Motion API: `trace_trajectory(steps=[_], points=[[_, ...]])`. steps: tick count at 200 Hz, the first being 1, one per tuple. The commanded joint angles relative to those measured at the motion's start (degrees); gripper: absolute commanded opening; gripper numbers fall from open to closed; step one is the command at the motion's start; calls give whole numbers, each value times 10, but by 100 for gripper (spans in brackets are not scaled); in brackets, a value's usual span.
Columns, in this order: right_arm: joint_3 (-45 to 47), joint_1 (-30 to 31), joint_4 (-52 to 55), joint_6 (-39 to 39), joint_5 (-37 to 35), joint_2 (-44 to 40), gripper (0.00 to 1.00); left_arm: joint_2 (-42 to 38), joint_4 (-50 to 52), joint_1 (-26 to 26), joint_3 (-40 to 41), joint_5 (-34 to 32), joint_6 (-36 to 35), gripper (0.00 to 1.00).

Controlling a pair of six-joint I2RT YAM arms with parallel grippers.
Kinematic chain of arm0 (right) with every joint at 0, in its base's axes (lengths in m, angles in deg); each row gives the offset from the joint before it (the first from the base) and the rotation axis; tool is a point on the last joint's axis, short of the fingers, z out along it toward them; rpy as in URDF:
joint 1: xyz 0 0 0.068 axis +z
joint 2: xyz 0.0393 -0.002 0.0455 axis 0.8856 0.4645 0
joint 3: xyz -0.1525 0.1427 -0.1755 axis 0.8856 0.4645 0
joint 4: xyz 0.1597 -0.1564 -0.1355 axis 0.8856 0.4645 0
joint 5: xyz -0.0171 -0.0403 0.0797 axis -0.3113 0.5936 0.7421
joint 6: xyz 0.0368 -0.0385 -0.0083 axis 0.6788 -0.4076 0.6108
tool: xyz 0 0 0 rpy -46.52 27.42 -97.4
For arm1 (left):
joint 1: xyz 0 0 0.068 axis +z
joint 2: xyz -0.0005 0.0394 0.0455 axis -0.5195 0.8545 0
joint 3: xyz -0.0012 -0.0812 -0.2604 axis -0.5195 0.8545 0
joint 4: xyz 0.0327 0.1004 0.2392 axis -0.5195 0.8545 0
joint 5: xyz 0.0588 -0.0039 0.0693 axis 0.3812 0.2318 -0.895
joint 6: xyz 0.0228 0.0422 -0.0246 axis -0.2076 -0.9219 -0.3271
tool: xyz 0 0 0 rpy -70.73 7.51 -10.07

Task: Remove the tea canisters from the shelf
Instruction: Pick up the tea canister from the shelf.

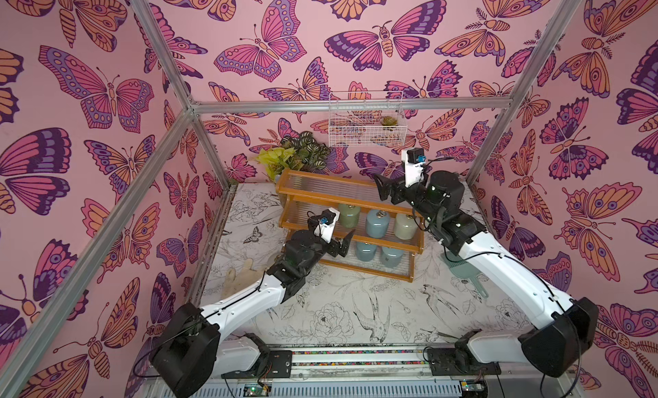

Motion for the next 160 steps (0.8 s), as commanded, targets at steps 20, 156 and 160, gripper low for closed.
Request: trace_trajectory(steps=[20,156,160], points=[[8,-3,-16,21,-1,18,99,50,-56,-2,-33,-9,-23,100],[22,-3,-30,13,-1,37,99,153,-109,-1,-86,-25,-21,100],[23,-3,-30,14,0,38,99,155,-110,0,-88,-27,-21,100]])
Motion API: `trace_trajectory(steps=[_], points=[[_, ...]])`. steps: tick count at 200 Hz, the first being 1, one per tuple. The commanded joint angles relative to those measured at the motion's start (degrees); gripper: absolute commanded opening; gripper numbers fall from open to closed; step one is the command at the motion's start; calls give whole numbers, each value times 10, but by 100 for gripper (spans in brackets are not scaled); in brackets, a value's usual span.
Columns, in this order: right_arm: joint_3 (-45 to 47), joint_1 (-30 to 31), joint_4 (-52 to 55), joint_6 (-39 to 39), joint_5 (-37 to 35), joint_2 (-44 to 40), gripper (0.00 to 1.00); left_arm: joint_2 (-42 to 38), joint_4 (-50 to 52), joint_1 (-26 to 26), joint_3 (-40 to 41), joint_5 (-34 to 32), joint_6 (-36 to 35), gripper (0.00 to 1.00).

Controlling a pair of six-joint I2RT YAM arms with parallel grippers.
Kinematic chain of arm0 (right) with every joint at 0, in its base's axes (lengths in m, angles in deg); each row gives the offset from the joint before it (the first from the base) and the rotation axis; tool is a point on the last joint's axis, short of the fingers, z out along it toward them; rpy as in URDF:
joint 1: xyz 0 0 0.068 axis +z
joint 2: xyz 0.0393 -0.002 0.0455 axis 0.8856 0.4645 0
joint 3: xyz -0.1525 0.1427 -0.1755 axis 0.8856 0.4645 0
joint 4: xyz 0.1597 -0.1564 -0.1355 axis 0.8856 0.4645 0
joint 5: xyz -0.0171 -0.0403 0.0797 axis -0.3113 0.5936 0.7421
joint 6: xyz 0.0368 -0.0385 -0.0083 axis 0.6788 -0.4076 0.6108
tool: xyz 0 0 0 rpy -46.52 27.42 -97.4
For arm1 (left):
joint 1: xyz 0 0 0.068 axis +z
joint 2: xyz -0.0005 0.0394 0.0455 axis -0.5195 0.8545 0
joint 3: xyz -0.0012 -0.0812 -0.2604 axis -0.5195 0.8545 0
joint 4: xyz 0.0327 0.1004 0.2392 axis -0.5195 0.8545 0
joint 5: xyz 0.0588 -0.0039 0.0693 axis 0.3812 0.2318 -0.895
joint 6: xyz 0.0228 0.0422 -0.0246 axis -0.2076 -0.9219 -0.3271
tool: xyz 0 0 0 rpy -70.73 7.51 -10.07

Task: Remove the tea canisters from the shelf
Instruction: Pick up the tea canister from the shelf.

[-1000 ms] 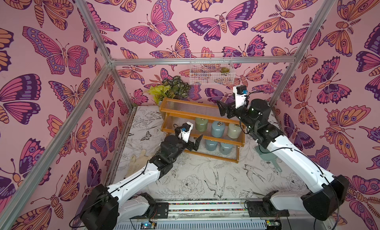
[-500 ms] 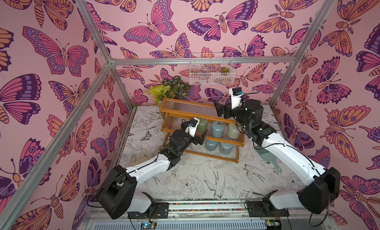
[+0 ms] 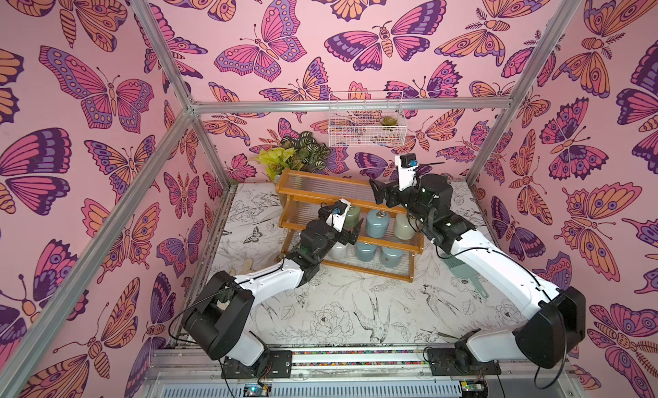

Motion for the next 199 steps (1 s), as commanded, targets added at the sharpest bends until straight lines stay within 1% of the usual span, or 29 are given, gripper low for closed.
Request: trace_trajectory(steps=[1,104,199], points=[[1,-2,-14,0,0,9,99,12,-24,0,-16,-11,-2,100],[11,-3,-37,-14,2,16,99,61,-52,20,-34,-24,21,100],[5,-3,-48,-20,1,44,99,85,-71,39,-44,-5,40,100]])
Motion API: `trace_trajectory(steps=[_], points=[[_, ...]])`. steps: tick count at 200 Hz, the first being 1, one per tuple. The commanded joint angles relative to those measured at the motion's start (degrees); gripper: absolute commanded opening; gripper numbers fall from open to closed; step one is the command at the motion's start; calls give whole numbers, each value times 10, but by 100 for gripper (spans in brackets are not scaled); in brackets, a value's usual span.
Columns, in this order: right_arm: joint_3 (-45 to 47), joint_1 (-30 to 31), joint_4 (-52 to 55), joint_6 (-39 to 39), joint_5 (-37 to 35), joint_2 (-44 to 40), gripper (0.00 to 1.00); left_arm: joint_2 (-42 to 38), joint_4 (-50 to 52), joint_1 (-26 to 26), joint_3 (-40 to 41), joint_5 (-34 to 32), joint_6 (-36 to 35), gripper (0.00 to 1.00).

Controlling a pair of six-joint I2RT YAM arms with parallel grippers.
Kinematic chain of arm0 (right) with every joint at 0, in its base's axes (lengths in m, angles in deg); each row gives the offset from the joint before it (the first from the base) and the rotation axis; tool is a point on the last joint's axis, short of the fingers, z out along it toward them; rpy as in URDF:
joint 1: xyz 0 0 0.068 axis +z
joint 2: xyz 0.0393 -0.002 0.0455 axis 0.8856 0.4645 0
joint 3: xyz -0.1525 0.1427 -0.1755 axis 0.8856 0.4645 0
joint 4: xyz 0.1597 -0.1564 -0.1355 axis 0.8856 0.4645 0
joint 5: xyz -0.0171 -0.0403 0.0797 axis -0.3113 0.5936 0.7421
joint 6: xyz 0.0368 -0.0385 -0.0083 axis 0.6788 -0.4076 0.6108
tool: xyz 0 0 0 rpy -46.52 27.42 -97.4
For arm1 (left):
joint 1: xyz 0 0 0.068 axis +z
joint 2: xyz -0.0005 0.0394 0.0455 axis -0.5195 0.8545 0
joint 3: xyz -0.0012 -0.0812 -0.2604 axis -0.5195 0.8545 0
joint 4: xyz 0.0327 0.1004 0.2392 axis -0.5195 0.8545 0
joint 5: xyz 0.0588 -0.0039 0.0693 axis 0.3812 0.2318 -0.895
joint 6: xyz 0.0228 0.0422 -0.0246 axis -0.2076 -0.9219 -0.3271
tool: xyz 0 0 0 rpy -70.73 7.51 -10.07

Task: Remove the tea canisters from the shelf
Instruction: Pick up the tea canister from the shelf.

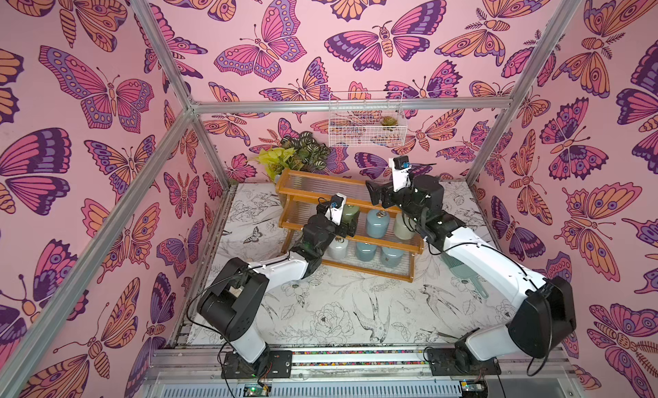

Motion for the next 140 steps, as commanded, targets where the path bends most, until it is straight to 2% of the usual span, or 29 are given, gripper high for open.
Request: trace_trajectory(steps=[1,77,102,108,140], points=[[-2,-3,-16,-6,1,7,99,11,-25,8,-11,7,11,100],[1,-2,-18,-4,-1,18,99,32,-41,12,-22,16,14,100],[0,-2,-18,-6,-1,21,99,34,-43,12,-23,13,13,93],[1,-2,-18,-6,-1,21,99,34,-41,13,-23,9,14,96],[2,-2,-20,-5,-2,20,99,28,-41,13,-17,3,14,87]])
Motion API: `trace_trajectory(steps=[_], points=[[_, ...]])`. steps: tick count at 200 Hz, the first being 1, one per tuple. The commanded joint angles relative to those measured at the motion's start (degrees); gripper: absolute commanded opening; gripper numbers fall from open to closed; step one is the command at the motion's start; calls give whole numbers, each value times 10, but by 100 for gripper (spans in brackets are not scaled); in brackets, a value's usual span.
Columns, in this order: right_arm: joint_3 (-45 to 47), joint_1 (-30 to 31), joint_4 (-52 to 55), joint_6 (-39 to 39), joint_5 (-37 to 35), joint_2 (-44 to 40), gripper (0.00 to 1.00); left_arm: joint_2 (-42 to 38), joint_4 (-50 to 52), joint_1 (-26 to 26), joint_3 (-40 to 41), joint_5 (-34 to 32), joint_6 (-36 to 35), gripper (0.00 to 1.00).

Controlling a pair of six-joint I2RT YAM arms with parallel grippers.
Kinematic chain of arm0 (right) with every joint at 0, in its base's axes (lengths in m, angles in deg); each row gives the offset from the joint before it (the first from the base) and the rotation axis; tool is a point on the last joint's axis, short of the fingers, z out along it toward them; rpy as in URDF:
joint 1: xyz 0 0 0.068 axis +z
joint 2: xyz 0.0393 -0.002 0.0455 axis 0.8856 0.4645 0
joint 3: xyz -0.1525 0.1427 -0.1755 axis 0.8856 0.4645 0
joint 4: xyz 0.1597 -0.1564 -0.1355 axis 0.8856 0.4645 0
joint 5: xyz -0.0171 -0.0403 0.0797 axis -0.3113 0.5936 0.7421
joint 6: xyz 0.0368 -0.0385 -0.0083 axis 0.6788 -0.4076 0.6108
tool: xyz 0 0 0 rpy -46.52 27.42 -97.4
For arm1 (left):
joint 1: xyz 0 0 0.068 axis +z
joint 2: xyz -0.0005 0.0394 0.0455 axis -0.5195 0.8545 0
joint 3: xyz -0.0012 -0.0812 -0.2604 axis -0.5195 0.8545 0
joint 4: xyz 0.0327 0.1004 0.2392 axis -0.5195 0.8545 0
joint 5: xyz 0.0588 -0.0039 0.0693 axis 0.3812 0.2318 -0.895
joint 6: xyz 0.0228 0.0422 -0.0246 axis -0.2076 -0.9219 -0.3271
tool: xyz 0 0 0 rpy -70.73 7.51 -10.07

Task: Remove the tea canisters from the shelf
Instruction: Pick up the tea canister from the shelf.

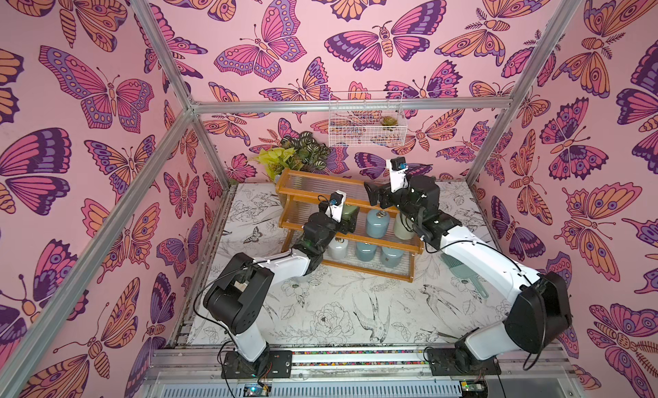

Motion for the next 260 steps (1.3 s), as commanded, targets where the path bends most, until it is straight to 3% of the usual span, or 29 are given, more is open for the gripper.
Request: trace_trajectory(steps=[1,34,140,260], points=[[2,-2,-14,-6,-2,4,99,-1,-11,6,0,-9,2,86],[4,-2,-18,-8,-4,1,99,-13,-2,6,1,-1,0,80],[5,-2,-27,-11,-9,6,99,-88,44,-2,11,18,-17,81],[-22,-3,-53,-19,5,9,99,-237,100,-55,109,-9,-5,81]])
